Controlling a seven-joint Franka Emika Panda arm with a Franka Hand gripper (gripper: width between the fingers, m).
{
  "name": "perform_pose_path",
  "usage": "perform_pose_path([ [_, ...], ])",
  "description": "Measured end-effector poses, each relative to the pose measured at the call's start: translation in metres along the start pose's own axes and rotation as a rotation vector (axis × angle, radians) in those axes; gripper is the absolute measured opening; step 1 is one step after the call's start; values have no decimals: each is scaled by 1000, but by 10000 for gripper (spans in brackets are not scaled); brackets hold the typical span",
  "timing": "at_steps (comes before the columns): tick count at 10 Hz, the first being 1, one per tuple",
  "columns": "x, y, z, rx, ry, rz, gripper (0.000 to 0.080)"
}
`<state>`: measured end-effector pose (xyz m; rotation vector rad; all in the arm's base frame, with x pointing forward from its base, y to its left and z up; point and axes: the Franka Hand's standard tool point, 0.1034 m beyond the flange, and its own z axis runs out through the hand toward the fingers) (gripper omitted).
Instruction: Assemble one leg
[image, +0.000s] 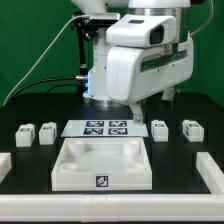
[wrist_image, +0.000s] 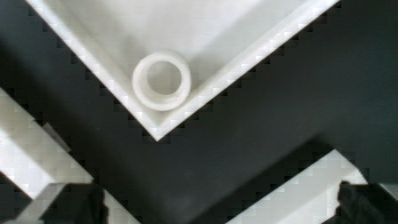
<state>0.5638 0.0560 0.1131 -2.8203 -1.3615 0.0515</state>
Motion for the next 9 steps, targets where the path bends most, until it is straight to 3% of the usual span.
perform_pose_path([
  [6, 0, 0, 0, 0, 0, 0, 650],
  [7, -1, -2, 1, -10, 9, -34, 650],
  [9, -25, -29, 13, -23, 18, -226, 650],
])
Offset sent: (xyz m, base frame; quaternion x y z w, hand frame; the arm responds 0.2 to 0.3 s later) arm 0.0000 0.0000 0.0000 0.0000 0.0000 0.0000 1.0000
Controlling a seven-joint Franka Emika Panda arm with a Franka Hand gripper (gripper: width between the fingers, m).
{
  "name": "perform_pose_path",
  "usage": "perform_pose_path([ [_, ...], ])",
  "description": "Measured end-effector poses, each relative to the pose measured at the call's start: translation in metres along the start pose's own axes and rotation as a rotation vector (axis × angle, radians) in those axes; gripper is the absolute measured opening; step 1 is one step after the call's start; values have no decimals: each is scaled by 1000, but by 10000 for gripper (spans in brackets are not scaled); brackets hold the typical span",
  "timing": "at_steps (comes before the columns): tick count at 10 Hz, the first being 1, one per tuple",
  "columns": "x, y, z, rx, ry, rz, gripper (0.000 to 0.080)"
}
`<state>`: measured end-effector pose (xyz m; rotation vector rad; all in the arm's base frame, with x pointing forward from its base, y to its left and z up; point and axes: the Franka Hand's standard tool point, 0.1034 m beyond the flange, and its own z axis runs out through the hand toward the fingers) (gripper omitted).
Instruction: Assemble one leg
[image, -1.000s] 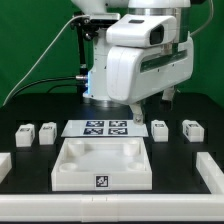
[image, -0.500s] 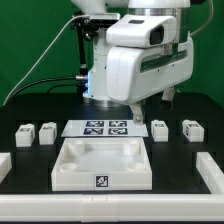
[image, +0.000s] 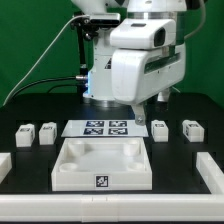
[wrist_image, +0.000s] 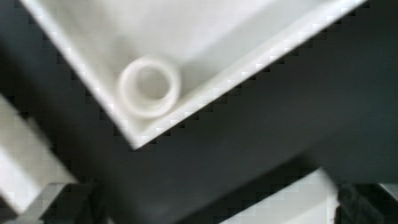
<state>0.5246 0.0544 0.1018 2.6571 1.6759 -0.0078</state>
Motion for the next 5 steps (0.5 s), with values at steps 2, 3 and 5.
perform_pose_path([
  [2, -22, -19, 14, 14, -10, -224, 650],
  [3, -36, -25, 22, 27, -21, -284, 650],
  [5, -40, -24, 23, 32, -24, -269, 650],
])
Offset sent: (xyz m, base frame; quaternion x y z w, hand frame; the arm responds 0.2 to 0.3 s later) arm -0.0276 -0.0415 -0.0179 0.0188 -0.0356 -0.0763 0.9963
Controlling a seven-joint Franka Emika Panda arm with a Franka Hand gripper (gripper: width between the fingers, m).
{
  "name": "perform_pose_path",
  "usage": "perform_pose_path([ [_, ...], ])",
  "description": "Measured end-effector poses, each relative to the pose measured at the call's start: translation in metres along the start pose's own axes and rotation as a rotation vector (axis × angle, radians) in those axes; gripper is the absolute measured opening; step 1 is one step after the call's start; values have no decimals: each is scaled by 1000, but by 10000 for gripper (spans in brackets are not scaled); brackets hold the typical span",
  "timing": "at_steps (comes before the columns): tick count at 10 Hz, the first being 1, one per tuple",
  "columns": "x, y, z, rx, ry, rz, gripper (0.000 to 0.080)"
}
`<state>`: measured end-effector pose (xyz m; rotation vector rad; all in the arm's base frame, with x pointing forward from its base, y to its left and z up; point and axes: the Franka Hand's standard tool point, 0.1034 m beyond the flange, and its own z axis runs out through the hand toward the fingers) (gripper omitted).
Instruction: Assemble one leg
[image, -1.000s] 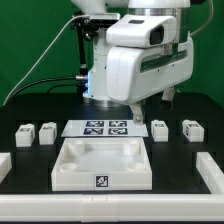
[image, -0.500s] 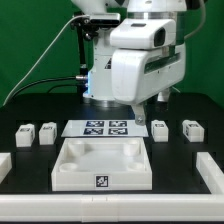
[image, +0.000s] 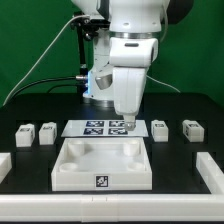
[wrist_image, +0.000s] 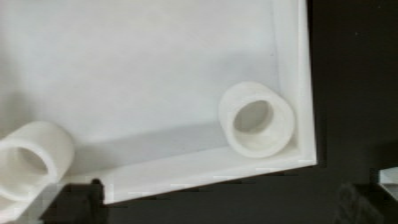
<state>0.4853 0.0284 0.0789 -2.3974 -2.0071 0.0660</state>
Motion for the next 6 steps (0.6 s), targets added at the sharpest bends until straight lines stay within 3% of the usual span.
perform_pose_path([
  [4, -2, -2, 4, 4, 0, -58, 650],
  [6, -19, -18, 17, 0, 6, -169, 650],
])
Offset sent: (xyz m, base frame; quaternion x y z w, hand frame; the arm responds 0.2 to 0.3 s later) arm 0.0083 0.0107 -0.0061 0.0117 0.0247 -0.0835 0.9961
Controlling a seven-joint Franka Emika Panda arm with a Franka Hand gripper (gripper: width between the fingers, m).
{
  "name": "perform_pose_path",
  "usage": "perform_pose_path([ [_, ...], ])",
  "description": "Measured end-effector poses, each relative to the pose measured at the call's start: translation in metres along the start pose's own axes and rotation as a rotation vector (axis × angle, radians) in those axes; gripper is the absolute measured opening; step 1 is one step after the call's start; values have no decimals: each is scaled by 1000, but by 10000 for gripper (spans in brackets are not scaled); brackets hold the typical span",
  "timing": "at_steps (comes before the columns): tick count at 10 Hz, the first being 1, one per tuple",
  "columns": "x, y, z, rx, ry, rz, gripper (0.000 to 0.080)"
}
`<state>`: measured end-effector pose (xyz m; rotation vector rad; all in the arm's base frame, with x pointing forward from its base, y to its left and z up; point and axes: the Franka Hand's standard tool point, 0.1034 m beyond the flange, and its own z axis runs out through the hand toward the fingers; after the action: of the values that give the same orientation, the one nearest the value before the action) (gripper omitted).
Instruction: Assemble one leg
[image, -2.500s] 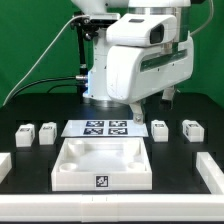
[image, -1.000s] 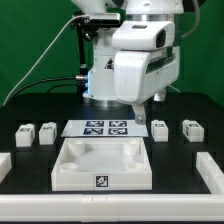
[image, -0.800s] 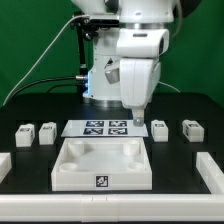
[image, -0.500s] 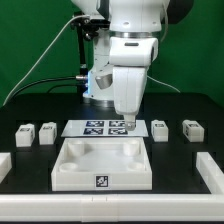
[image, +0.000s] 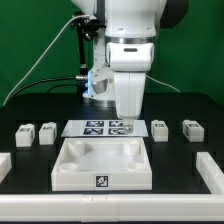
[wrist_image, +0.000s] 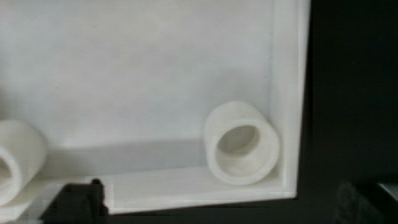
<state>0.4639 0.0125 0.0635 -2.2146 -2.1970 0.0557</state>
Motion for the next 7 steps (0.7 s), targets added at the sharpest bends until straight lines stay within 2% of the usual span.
perform_pose_path([
  [1, -9, -10, 8, 1, 4, -23, 650],
  [3, -22, -21, 22, 29, 10, -22, 650],
  [4, -24, -25, 32, 47, 13, -15, 650],
  [7, -21, -27, 49, 73, 20, -13, 650],
])
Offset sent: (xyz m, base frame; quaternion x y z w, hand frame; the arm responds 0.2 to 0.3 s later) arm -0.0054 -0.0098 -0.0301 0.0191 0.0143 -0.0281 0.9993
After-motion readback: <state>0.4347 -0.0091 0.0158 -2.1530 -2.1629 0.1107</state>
